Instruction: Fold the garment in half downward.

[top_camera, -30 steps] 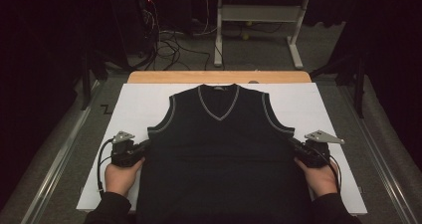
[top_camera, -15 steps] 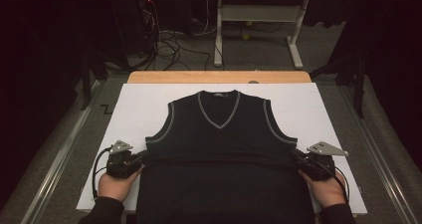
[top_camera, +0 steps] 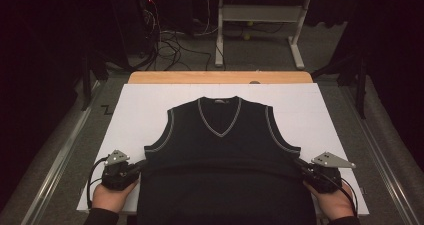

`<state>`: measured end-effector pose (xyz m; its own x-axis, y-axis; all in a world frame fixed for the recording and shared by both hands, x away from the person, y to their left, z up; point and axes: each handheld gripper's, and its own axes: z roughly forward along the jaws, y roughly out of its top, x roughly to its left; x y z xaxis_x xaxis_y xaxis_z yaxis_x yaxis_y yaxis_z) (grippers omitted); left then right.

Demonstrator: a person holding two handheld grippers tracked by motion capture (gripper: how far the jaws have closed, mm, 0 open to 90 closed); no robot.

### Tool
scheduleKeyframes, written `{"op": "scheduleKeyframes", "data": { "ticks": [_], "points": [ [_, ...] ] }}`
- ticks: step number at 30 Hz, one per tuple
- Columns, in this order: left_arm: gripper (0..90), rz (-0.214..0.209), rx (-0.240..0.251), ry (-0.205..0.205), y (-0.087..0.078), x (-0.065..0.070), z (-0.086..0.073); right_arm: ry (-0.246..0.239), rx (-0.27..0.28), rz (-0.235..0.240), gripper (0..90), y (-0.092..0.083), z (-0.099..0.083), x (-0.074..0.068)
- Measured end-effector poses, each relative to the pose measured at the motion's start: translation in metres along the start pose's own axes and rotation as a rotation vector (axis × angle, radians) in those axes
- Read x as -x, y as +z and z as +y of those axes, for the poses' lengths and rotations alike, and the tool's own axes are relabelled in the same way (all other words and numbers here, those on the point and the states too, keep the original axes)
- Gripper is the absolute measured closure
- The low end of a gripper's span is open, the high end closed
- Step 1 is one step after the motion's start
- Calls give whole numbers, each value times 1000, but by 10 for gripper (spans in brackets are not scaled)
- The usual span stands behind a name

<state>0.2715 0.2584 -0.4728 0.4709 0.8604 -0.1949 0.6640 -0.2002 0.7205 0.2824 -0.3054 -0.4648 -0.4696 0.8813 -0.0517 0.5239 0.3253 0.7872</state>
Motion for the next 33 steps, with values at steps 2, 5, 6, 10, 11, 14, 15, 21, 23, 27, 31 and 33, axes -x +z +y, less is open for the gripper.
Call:
{"op": "scheduleKeyframes", "data": {
  "ticks": [2, 5, 6, 10, 11, 14, 15, 21, 23, 27, 31, 33],
  "points": [
    [824, -4, -4, 5, -2, 2, -2, -4, 2, 7, 851, -4, -3, -2],
    [824, -8, -8, 12, -5, 5, -6, -9, 0, 9, 851, -7, -5, -3],
    [824, -9, -9, 15, -7, 7, -8, -10, 0, 12, 851, -10, -8, -4],
    [824, -18, -8, 27, -14, 11, -14, -14, 2, 18, 851, -16, -11, -6],
    [824, -20, -8, 27, -16, 12, -15, -16, 3, 20, 851, -17, -12, -7],
    [824, -26, -7, 29, -21, 15, -20, -26, 2, 27, 851, -25, -18, -11],
    [824, -30, -9, 30, -22, 16, -22, -26, 2, 27, 851, -25, -18, -11],
    [823, -41, -11, 38, -32, 22, -33, -27, 8, 35, 851, -37, -27, -16],
    [823, -46, -11, 37, -36, 24, -36, -30, 9, 37, 849, -40, -29, -17],
    [822, -56, -13, 39, -42, 26, -43, -33, 14, 40, 849, -47, -33, -20],
    [795, -52, -15, 45, -41, 27, -46, -36, 12, 45, 803, -50, -36, -23],
    [757, -51, -20, 46, -39, 27, -46, -31, 18, 48, 757, -49, -36, -23]
  ]
}}
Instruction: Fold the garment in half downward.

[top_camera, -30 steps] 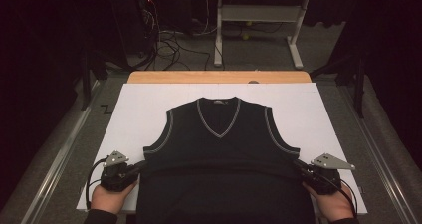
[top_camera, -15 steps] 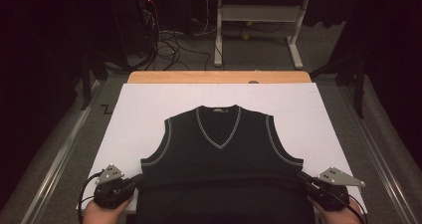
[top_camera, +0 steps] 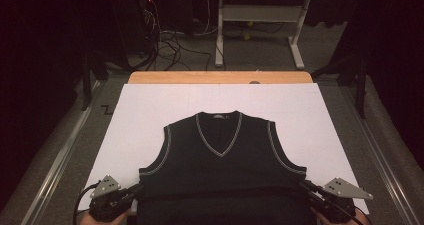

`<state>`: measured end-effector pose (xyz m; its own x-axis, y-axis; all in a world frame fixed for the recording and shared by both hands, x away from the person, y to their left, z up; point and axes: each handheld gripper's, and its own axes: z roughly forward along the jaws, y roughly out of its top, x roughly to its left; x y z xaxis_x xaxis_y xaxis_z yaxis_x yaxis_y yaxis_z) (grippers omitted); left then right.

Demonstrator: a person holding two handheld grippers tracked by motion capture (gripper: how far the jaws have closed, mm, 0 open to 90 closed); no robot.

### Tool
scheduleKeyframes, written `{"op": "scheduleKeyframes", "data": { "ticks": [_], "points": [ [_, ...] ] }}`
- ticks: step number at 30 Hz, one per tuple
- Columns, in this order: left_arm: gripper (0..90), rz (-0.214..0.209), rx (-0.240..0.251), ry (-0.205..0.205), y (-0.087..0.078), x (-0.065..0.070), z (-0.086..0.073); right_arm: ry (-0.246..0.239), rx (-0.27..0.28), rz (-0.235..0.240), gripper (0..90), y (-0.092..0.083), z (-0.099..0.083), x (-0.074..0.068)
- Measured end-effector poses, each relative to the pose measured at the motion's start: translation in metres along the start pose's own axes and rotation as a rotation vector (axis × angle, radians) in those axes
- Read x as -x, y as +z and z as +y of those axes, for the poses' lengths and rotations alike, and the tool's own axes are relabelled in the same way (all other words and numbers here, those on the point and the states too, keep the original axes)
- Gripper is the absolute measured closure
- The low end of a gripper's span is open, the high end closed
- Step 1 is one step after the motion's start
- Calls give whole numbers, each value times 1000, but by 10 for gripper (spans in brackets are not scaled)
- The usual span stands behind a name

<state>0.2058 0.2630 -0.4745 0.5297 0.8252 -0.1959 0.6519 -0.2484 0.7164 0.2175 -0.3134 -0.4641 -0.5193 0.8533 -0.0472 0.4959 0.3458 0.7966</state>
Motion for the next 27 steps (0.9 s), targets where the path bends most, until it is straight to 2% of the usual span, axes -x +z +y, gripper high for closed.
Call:
{"op": "scheduleKeyframes", "data": {
  "ticks": [2, 3, 4, 5, 7, 8, 9, 10, 14, 17, 18, 21, 22, 23, 27],
  "points": [
    [672, 4, 5, 1, 3, -2, 1, 9, 6, 7, 679, 2, 1, 1],
    [558, 20, 28, 0, 5, -3, 3, 26, 20, 11, 605, 4, 2, 2],
    [519, 20, 28, 0, 5, -3, 3, 26, 20, 11, 605, 4, 2, 2],
    [519, 23, 49, 1, 6, -5, 5, 34, 24, 14, 579, 5, 3, 3],
    [427, 39, 85, 4, 10, -9, 12, 42, 52, 3, 484, 10, 7, 5],
    [395, 39, 85, 4, 10, -9, 12, 42, 52, 3, 484, 10, 7, 5],
    [373, 39, 99, 5, 13, -12, 16, 52, 76, -12, 387, 15, 12, 7],
    [373, 41, 106, 5, 15, -13, 19, 52, 76, -12, 387, 15, 12, 7],
    [281, 51, 123, 20, 26, -21, 31, 66, 82, -12, 226, 29, 21, 13],
    [195, 53, 134, 9, 35, -26, 42, 74, 82, -22, 158, 40, 28, 17],
    [127, 49, 139, 2, 38, -28, 47, 81, 89, -22, 144, 46, 33, 20],
    [109, 47, 142, 2, 49, -33, 58, 83, 97, -24, 114, 52, 38, 24],
    [77, 50, 137, 6, 52, -34, 62, 84, 98, -32, 94, 55, 41, 25],
    [6, 45, 125, 9, 58, -36, 69, 89, 103, -39, 44, 61, 47, 28],
    [0, 50, 122, 4, 66, -40, 76, 87, 98, -36, 2, 68, 55, 32]
  ]
}}
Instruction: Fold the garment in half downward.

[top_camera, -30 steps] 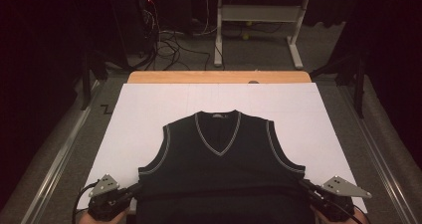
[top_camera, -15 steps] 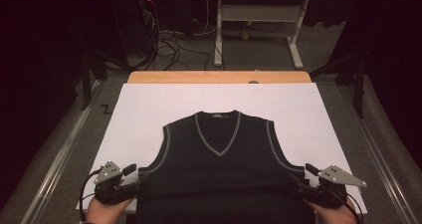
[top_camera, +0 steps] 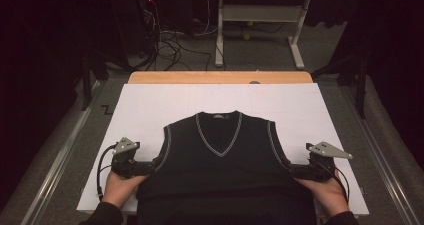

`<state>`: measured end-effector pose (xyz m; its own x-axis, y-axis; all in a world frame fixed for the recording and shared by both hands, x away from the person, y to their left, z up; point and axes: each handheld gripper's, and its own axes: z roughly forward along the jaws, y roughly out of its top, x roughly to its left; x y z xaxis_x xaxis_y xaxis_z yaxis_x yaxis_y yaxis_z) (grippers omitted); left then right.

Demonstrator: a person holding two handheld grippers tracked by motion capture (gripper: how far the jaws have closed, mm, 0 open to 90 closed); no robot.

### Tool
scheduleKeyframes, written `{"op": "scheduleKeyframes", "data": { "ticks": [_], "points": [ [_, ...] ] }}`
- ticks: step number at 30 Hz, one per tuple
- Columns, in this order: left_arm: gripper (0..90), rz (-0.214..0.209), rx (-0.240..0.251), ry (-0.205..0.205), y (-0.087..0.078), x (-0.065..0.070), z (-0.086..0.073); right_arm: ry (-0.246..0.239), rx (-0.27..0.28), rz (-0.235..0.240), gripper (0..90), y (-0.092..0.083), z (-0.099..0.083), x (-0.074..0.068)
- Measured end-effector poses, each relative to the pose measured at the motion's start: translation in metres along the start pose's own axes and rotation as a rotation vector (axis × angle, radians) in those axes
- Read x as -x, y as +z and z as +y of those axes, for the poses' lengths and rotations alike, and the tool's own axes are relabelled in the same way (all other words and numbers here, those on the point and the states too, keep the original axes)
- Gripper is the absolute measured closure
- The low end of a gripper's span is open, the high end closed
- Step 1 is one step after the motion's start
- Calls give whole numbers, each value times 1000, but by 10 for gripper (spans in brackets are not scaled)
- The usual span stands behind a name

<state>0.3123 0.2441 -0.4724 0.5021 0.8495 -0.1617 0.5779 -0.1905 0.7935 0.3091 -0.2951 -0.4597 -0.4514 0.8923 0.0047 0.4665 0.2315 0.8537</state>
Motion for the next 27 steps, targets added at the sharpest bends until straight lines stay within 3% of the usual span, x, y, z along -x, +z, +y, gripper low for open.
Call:
{"op": "scheduleKeyframes", "data": {
  "ticks": [12, 19, 22, 27],
  "points": [
    [0, -6, 7, -42, 12, -16, 24, -16, -17, -22, 5, 27, 24, 9],
    [0, -10, -4, -27, 28, -14, 42, -8, -23, -23, 19, 43, 37, 11],
    [0, -12, -26, -21, 37, -14, 52, 3, -29, -24, 25, 51, 44, 14],
    [0, -14, -62, -45, 51, -18, 66, 10, -54, -36, 25, 65, 52, 17]
  ]
}}
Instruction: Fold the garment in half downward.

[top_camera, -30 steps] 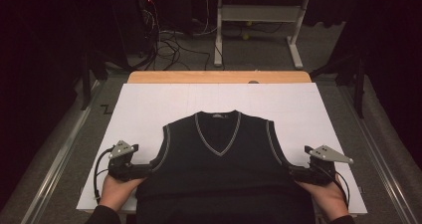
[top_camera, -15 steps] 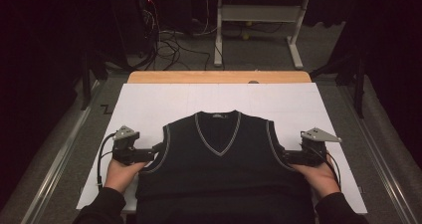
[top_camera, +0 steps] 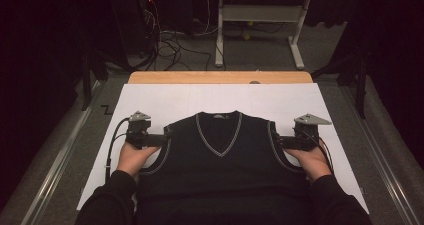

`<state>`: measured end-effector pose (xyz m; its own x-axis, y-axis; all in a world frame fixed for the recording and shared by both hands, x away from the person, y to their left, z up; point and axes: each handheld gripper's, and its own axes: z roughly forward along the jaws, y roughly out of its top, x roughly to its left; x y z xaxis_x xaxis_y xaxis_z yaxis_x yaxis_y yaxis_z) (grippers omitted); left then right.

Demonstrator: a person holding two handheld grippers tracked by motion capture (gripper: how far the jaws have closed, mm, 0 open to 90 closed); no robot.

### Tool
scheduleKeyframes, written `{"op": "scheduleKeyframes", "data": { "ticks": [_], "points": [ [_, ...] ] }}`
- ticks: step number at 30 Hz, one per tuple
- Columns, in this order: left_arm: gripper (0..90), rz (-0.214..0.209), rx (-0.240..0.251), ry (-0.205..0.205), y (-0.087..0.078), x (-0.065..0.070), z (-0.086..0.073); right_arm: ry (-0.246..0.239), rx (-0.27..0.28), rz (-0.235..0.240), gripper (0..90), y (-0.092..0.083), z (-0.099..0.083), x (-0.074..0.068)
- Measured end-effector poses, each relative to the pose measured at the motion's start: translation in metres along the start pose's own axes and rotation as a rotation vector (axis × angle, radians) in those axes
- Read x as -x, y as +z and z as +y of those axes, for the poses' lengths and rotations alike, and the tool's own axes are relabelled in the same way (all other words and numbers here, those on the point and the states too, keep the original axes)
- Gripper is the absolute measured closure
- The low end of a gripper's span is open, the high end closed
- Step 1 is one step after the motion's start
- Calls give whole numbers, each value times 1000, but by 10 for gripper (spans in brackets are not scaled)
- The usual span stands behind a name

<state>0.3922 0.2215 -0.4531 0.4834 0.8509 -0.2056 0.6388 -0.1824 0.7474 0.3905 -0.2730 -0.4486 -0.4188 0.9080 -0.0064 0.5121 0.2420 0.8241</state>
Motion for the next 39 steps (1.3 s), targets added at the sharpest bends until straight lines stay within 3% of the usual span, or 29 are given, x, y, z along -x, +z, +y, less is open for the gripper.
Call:
{"op": "scheduleKeyframes", "data": {
  "ticks": [8, 12, 13, 14, 16, 19, 21, 23, 25, 29, 33, 39],
  "points": [
    [0, 9, -116, -76, 25, -13, 14, 16, -68, -6, 91, 24, 11, -2],
    [130, 39, -175, -141, 37, -17, 12, 34, -127, -13, 180, 40, 15, -6],
    [130, 45, -175, -129, 39, -16, 11, 34, -127, -13, 180, 40, 15, -6],
    [181, 69, -175, -114, 40, -14, 11, 57, -164, -7, 213, 47, 15, -6],
    [214, 86, -174, -113, 40, -11, 12, 60, -179, -4, 233, 50, 15, -7],
    [416, 52, -177, -107, 40, -5, 11, 59, -206, -21, 278, 57, 13, -10],
    [467, 90, -186, -68, 41, 3, 10, 56, -205, -38, 306, 58, 14, -11],
    [544, 79, -189, -74, 42, 7, 10, 33, -204, -42, 360, 58, 14, -13],
    [585, 83, -190, -71, 43, 9, 10, 29, -204, -29, 478, 57, 14, -14],
    [654, 71, -189, -83, 43, 10, 10, 26, -204, -18, 602, 56, 15, -16],
    [689, 68, -180, -67, 43, 12, 8, 26, -200, 15, 759, 55, 14, -17],
    [710, 60, -157, -66, 43, 14, 8, 18, -189, 22, 791, 54, 13, -19]
  ]
}}
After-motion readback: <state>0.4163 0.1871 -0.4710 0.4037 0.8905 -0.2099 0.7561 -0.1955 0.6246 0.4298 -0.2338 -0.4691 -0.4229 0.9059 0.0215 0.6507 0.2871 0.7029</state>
